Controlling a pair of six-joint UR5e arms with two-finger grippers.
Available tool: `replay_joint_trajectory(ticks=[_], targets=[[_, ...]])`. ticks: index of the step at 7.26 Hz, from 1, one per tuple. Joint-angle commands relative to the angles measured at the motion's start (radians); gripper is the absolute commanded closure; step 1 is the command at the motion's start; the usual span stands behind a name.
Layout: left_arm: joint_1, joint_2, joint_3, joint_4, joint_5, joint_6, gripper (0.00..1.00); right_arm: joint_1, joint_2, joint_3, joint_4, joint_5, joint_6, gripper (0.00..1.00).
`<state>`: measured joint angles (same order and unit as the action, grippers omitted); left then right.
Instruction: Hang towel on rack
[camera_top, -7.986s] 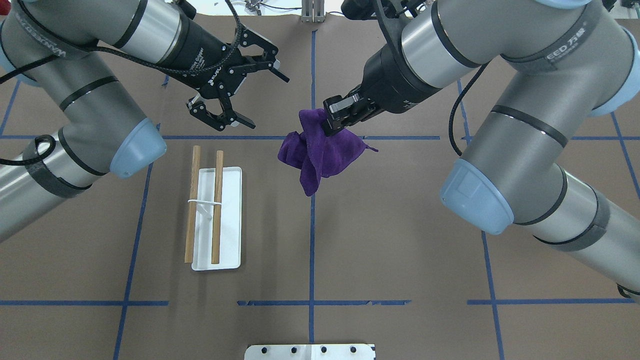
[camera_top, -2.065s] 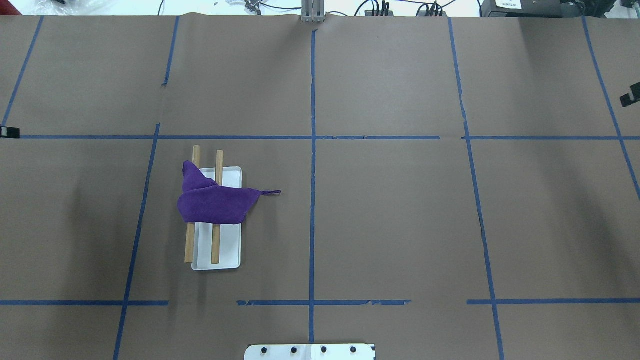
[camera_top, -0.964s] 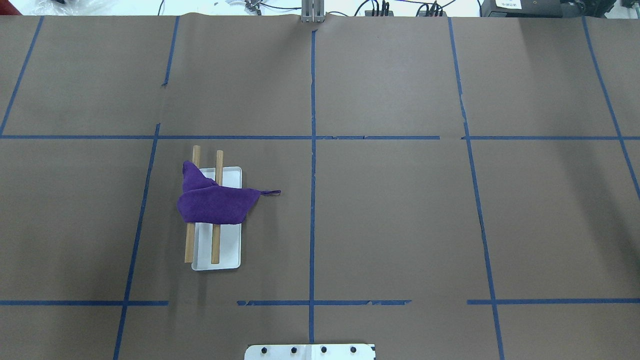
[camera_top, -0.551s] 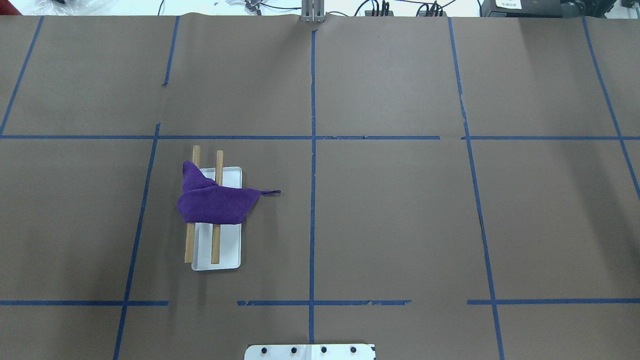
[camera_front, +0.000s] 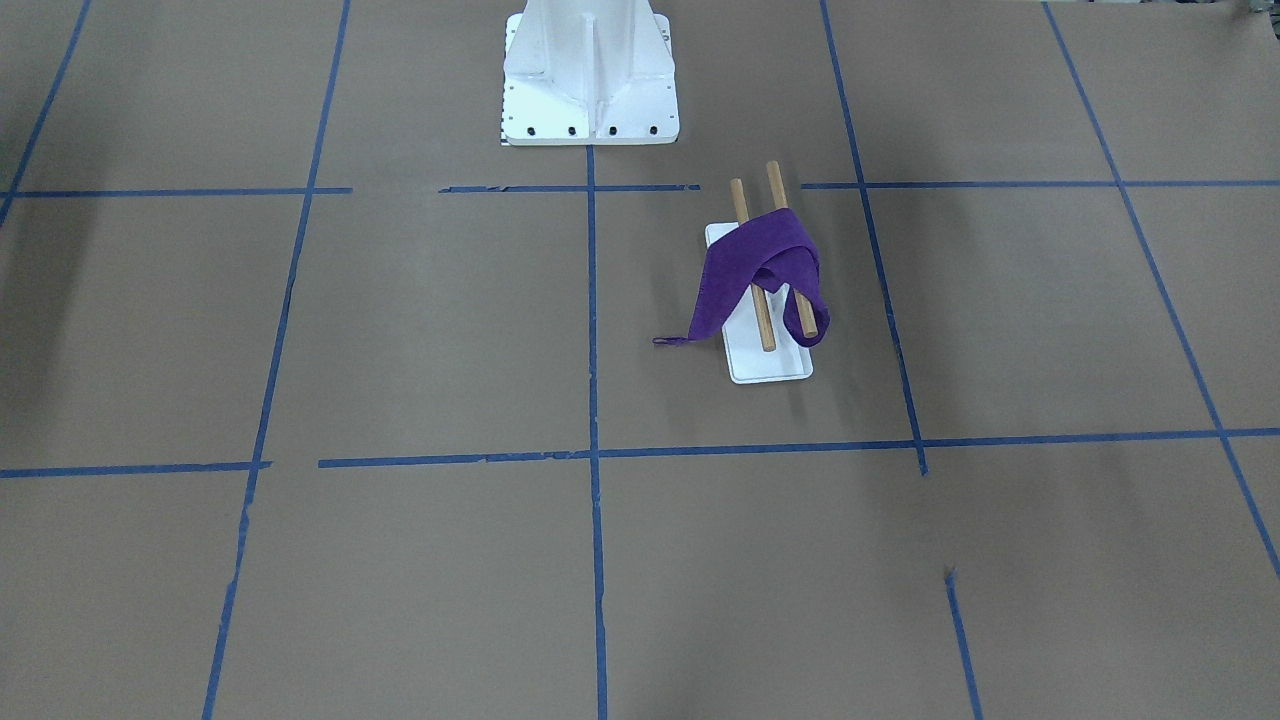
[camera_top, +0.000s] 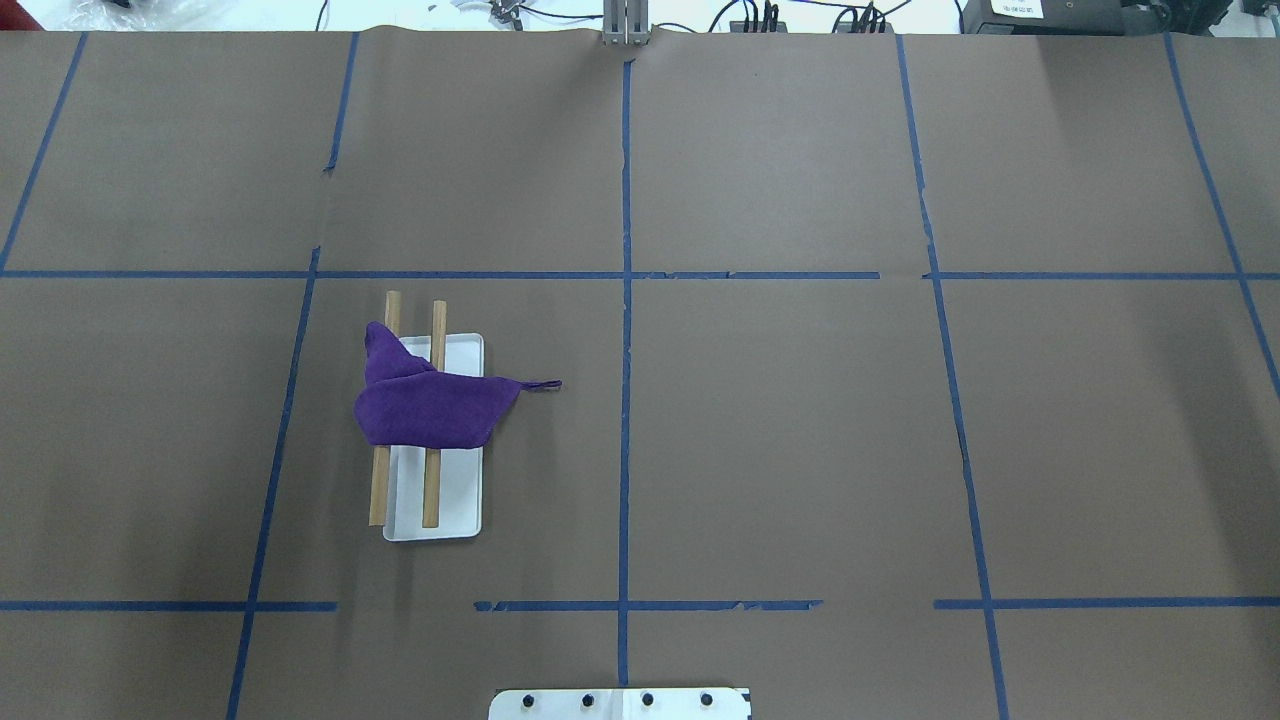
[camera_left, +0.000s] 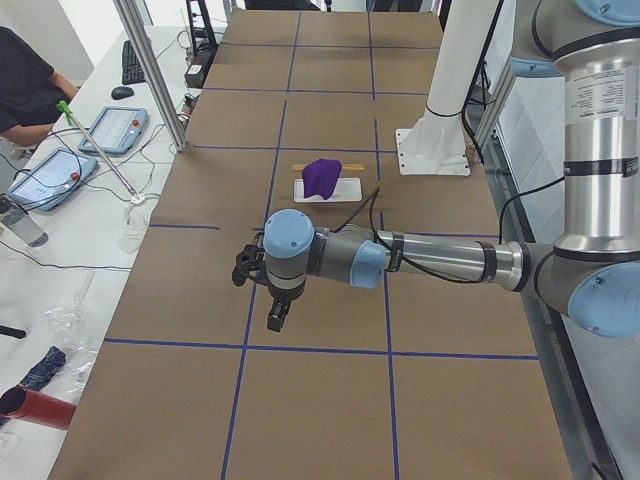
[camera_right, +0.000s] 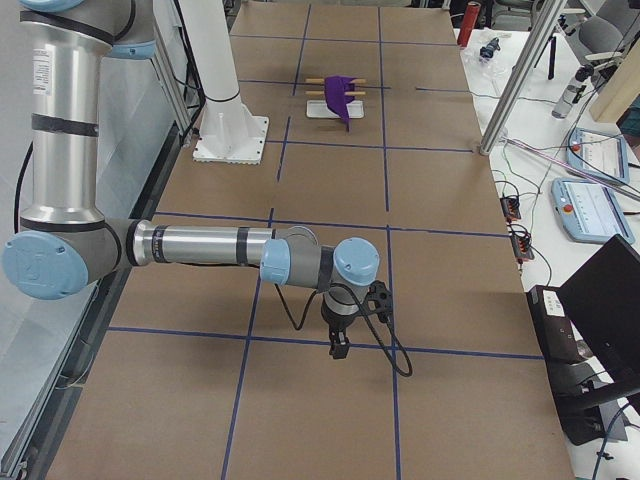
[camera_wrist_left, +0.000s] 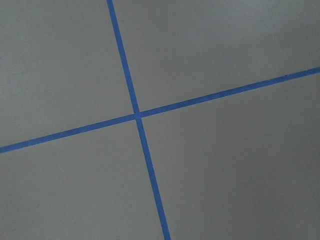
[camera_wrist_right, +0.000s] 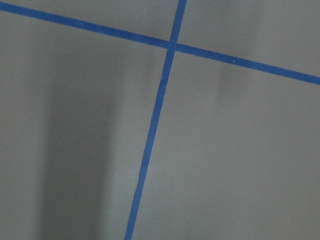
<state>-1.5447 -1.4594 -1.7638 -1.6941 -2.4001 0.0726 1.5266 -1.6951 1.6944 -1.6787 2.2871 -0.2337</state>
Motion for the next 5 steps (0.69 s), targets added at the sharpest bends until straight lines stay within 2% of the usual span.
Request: replay_joint_trajectory(ticks=[1,2,4,5], targets=[[-0.002,0.002,0.006,0.008,-0.007,0.004,0.00,0.000,-0.023,-0.011,0.078,0.047,0.022,0.00],[0.000,-0.010,0.009,0.010,-0.002,-0.002,0.00,0.000,-0.023,0.001,0.120,0.048,0.145,0.00],[0.000,-0.021,0.046,0.010,-0.005,-0.002,0.00,0.000,-0.035,-0.036,0.249,0.048,0.241,0.00],[0.000,-0.021,0.046,0.010,0.001,-0.002,0.00,0.000,-0.032,-0.033,0.254,0.054,0.305,0.00]])
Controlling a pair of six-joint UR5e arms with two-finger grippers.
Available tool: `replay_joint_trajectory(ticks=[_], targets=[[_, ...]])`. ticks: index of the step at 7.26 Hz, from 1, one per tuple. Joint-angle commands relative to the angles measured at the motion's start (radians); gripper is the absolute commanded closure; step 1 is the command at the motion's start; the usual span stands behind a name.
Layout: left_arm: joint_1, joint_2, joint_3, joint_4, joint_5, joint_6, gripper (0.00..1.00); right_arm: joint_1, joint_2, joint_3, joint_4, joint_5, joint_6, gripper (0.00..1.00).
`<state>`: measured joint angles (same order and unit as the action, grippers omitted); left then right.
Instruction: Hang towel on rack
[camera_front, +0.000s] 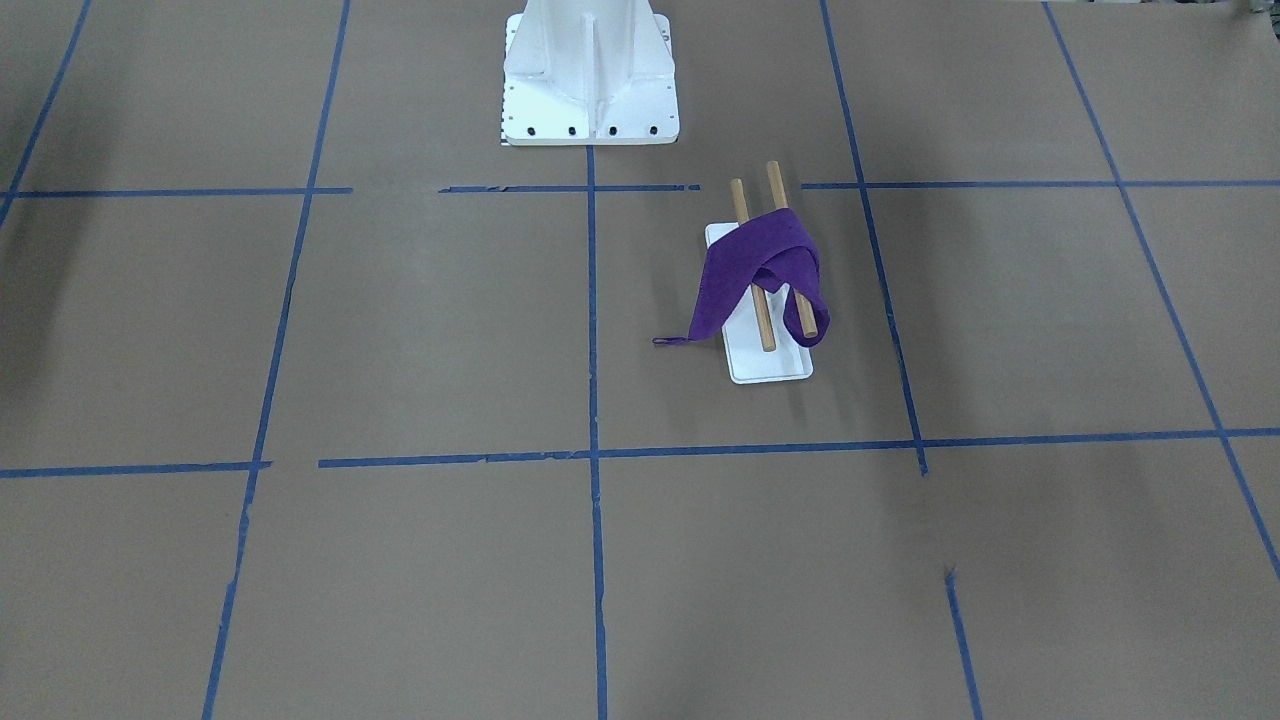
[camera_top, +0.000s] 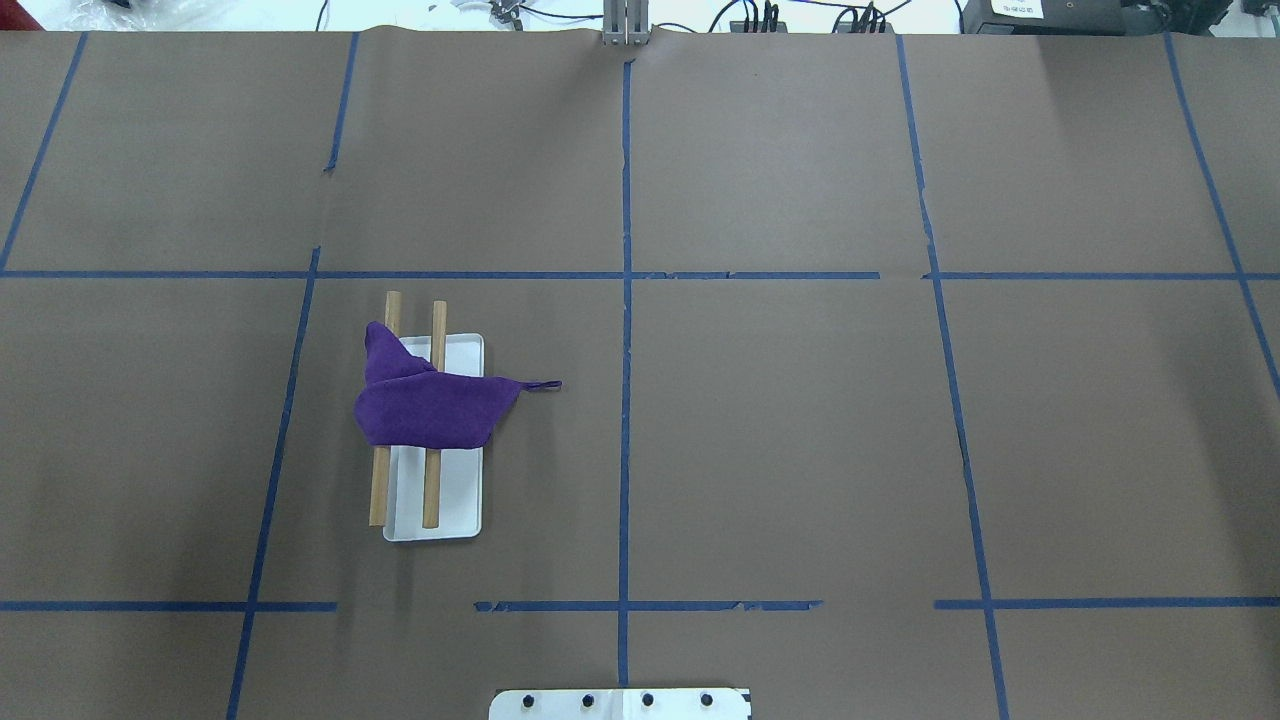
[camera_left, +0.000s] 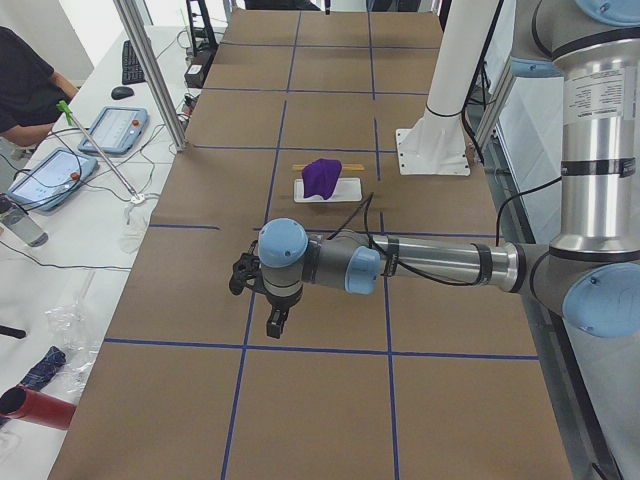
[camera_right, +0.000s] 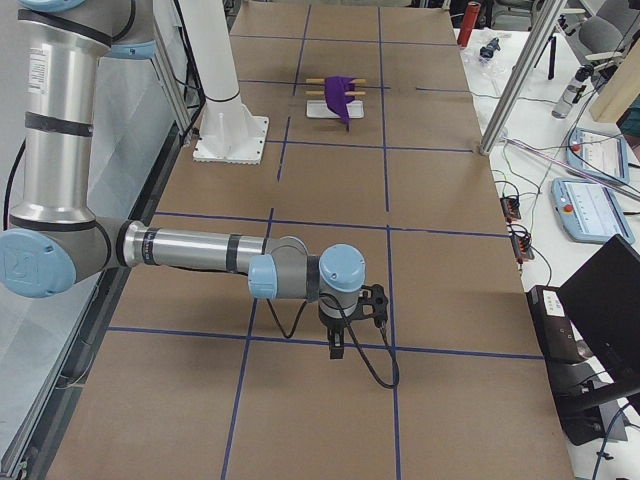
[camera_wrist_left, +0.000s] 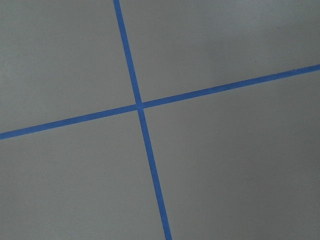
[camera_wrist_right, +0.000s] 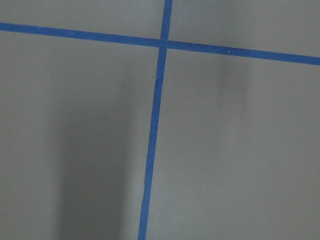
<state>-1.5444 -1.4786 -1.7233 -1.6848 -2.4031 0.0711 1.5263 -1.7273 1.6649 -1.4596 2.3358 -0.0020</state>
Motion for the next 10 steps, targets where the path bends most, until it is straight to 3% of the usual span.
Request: replay_joint_trajectory(ticks=[1,2,10], targets=[[0.001,-0.005,0.014,0.005,-0.001,-0.042,0.00,0.000,-0.002,-0.004,0.038,0.035,0.094,0.00],[0.001,-0.005,0.001,0.014,0.004,-0.126,0.00,0.000,-0.002,-0.007,0.036,0.040,0.094,0.00],[0.003,-0.017,0.010,0.017,0.007,-0.123,0.00,-0.002,0.064,-0.014,0.028,0.043,0.085,0.00]])
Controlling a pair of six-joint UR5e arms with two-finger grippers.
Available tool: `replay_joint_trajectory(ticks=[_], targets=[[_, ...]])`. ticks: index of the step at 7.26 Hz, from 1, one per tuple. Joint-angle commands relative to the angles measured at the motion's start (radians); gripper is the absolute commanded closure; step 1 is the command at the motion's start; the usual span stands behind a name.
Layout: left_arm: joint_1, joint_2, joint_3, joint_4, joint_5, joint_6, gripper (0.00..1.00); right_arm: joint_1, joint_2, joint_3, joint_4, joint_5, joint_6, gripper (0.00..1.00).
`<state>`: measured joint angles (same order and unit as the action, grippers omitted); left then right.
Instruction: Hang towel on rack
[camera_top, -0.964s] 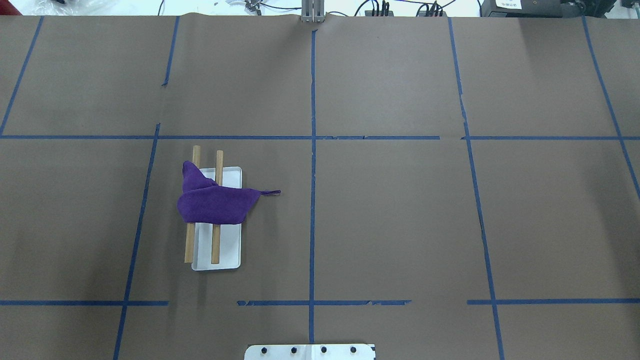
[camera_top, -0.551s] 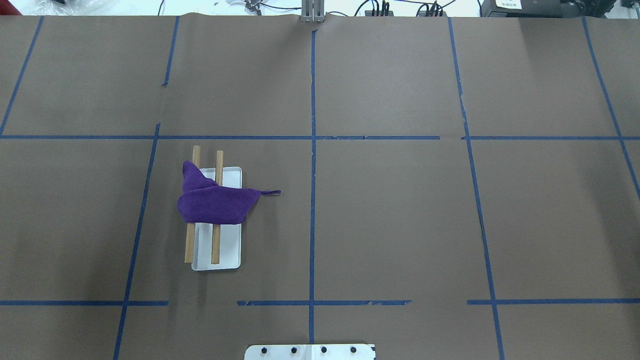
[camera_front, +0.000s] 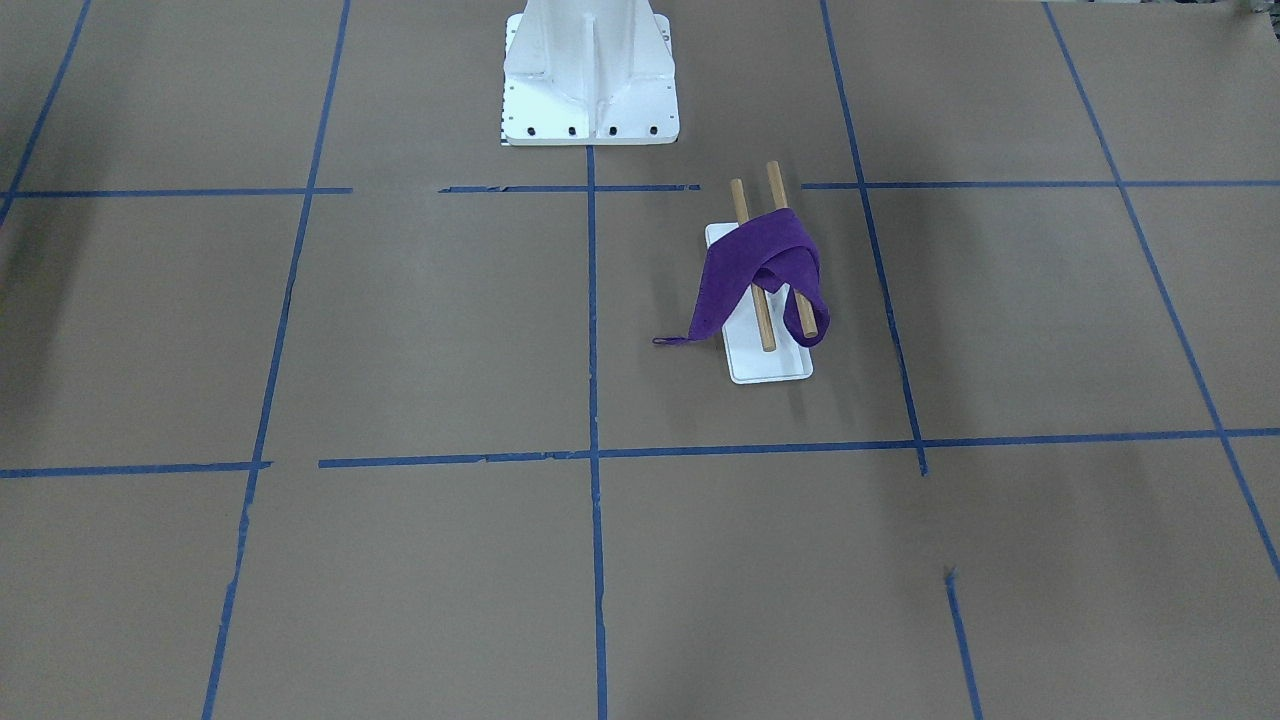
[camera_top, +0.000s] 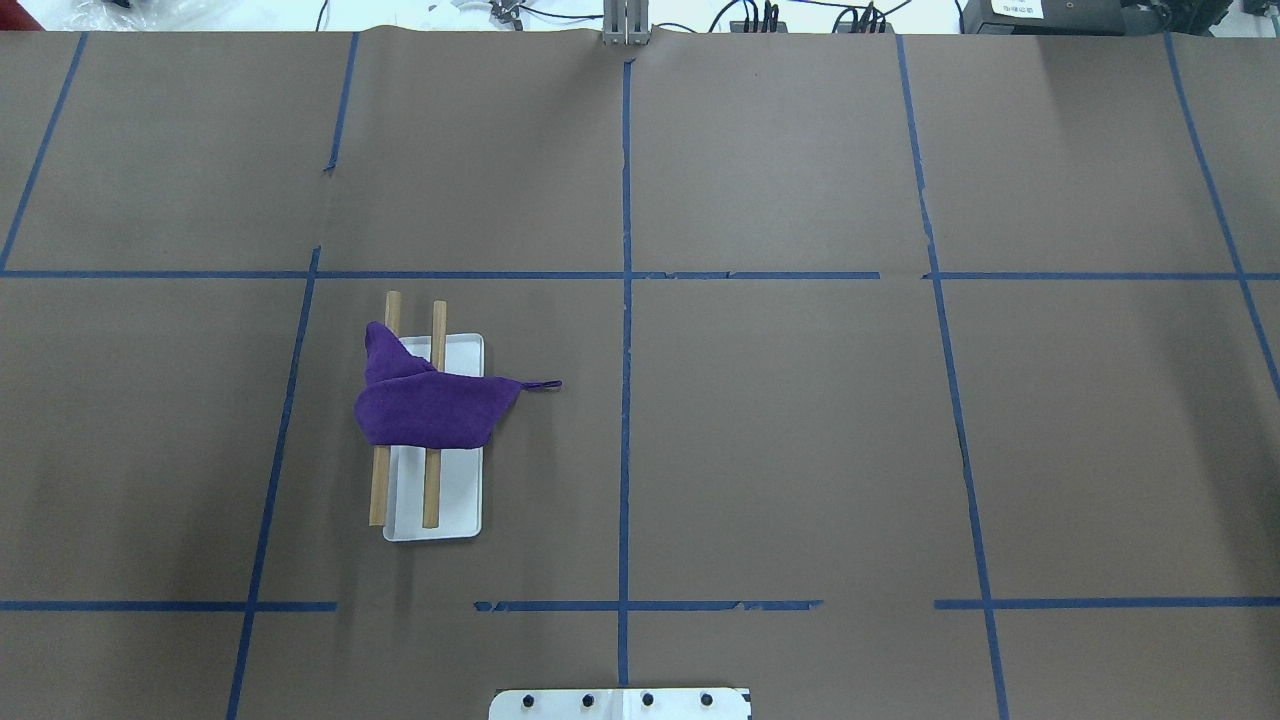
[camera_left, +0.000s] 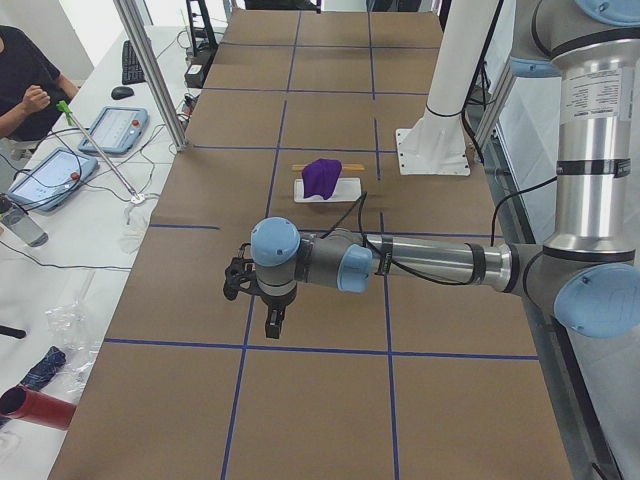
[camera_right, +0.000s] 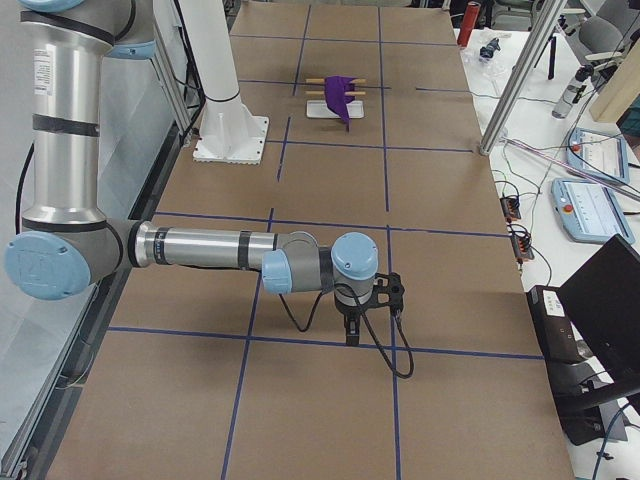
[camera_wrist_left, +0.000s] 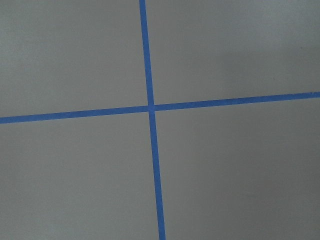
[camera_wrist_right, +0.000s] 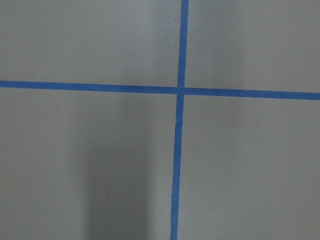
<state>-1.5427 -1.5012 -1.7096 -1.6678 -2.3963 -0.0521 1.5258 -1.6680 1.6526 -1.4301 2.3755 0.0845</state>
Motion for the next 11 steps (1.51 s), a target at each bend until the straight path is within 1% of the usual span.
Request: replay_joint_trajectory(ticks=[1,2,4,5,6,8,9,10,11], targets=[[0.003,0.006,-0.001,-0.001,0.000,0.003,0.00,-0.012,0.010,-0.001,-0.004,-0.004,-0.006,0.00],[0.003,0.006,-0.002,-0.001,0.000,0.008,0.00,-0.039,0.007,0.001,-0.004,-0.002,-0.020,0.00],[0.003,0.004,-0.002,0.000,0.000,0.006,0.00,-0.049,0.007,-0.002,-0.025,0.002,-0.041,0.00],[0.004,0.003,-0.004,-0.001,0.000,0.006,0.00,-0.030,0.014,-0.002,-0.085,0.004,-0.124,0.00],[0.004,0.003,-0.002,-0.001,0.000,0.006,0.00,-0.015,0.046,0.004,-0.149,0.005,-0.149,0.00],[0.004,0.001,-0.010,0.000,-0.001,0.006,0.00,0.005,0.054,0.003,-0.158,0.007,-0.150,0.00],[0.009,0.031,-0.045,-0.027,0.015,0.093,0.00,0.005,0.054,0.003,-0.158,0.007,-0.149,0.00],[0.012,0.030,-0.050,0.027,0.017,0.150,0.00,0.005,0.050,0.001,-0.153,0.008,-0.149,0.00],[0.012,0.033,-0.056,0.031,0.019,0.150,0.00,0.005,0.047,0.003,-0.150,0.008,-0.147,0.00]])
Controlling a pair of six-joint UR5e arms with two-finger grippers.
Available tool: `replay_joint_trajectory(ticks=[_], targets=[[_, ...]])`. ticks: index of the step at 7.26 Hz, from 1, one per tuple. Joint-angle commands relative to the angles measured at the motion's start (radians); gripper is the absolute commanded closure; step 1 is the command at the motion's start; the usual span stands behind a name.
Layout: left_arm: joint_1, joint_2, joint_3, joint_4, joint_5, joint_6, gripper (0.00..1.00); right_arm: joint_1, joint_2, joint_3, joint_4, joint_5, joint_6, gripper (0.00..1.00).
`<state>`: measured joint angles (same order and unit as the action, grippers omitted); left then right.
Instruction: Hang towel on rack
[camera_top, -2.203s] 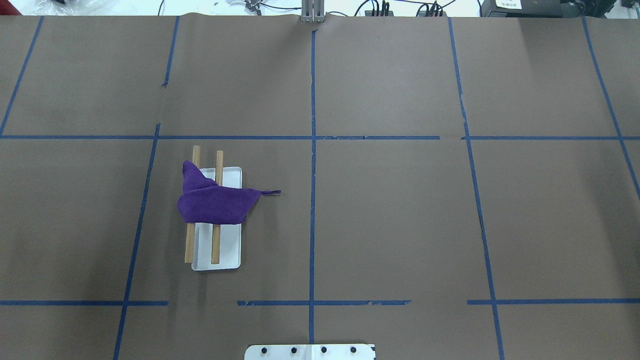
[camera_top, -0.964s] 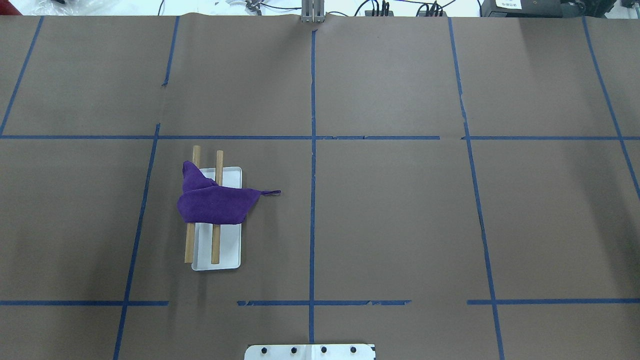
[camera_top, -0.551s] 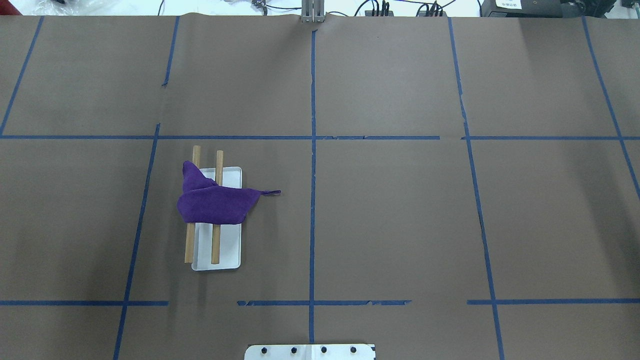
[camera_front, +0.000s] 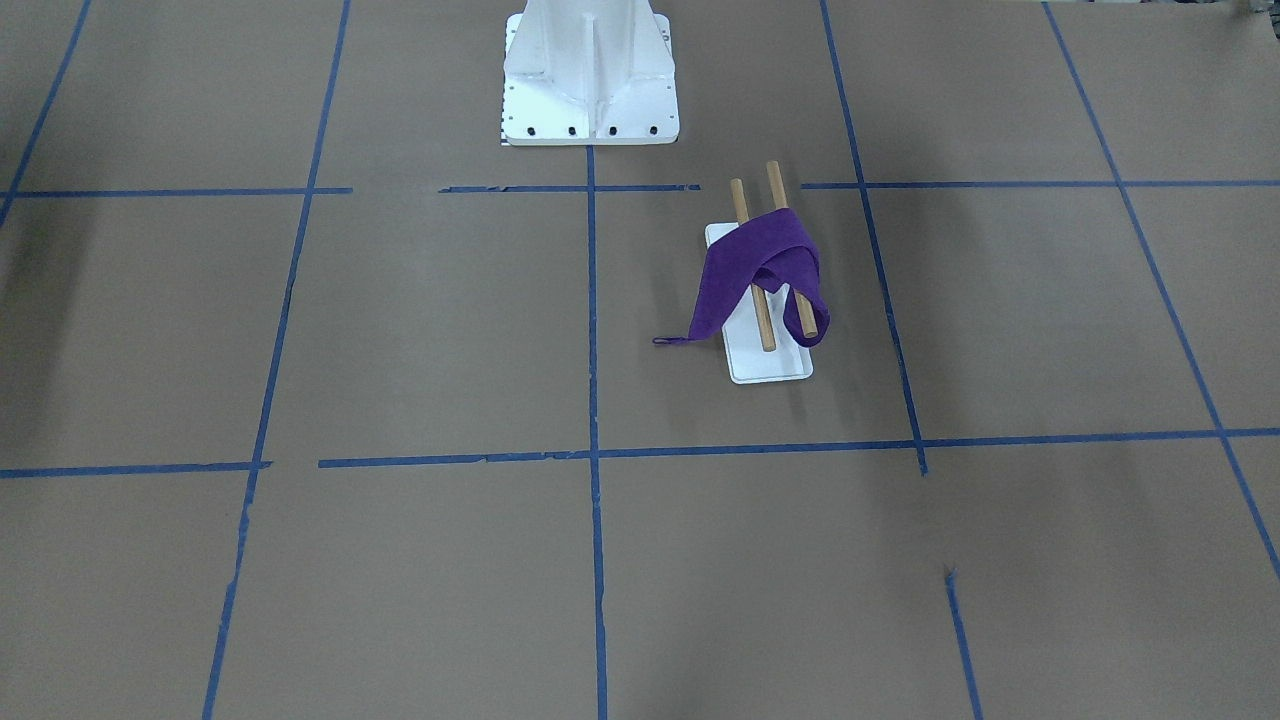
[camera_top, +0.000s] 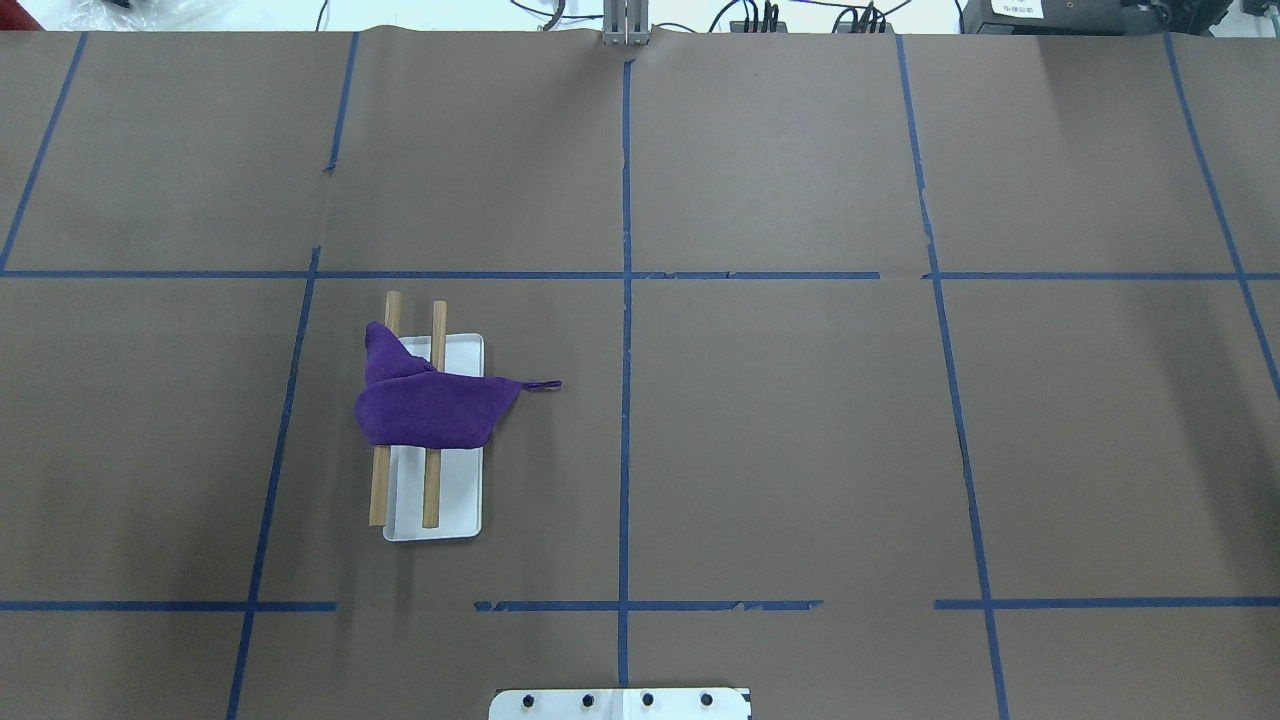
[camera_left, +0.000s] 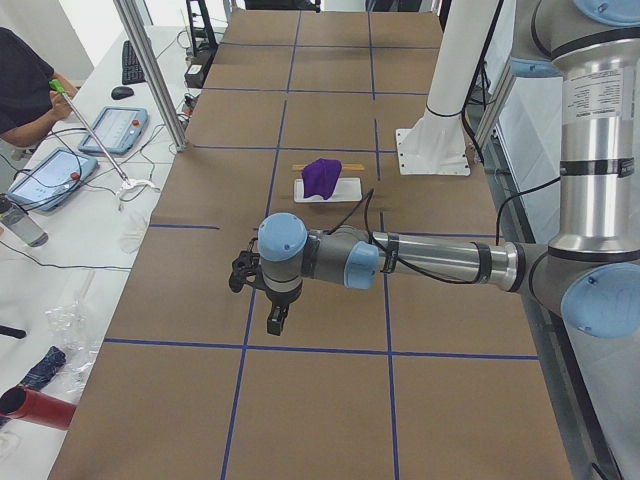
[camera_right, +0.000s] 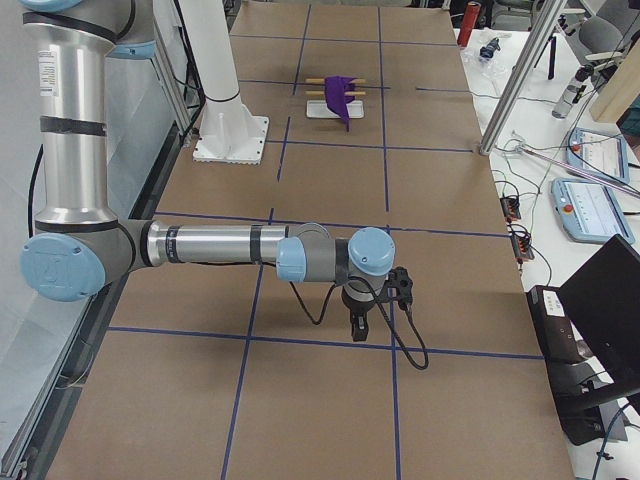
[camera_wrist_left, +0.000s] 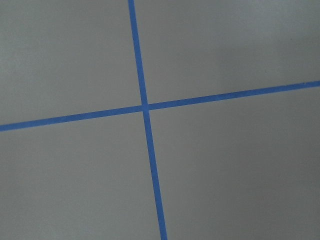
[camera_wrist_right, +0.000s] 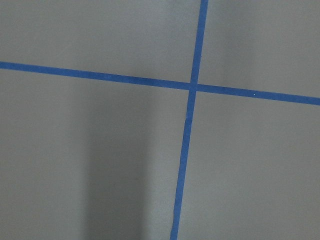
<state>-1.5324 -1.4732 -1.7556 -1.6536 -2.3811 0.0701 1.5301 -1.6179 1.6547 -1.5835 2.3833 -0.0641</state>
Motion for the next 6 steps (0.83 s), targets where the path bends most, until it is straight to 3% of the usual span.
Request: replay_joint_trajectory(ticks=[1,6], targets=[[0.001,0.005,-0.009,0.017,0.003,0.030,0.00,0.001,-0.007,0.002,0.005,0.001,0.004,0.00],[0.003,0.002,-0.009,0.012,0.005,0.030,0.00,0.001,-0.008,0.002,0.010,0.019,0.012,0.00]])
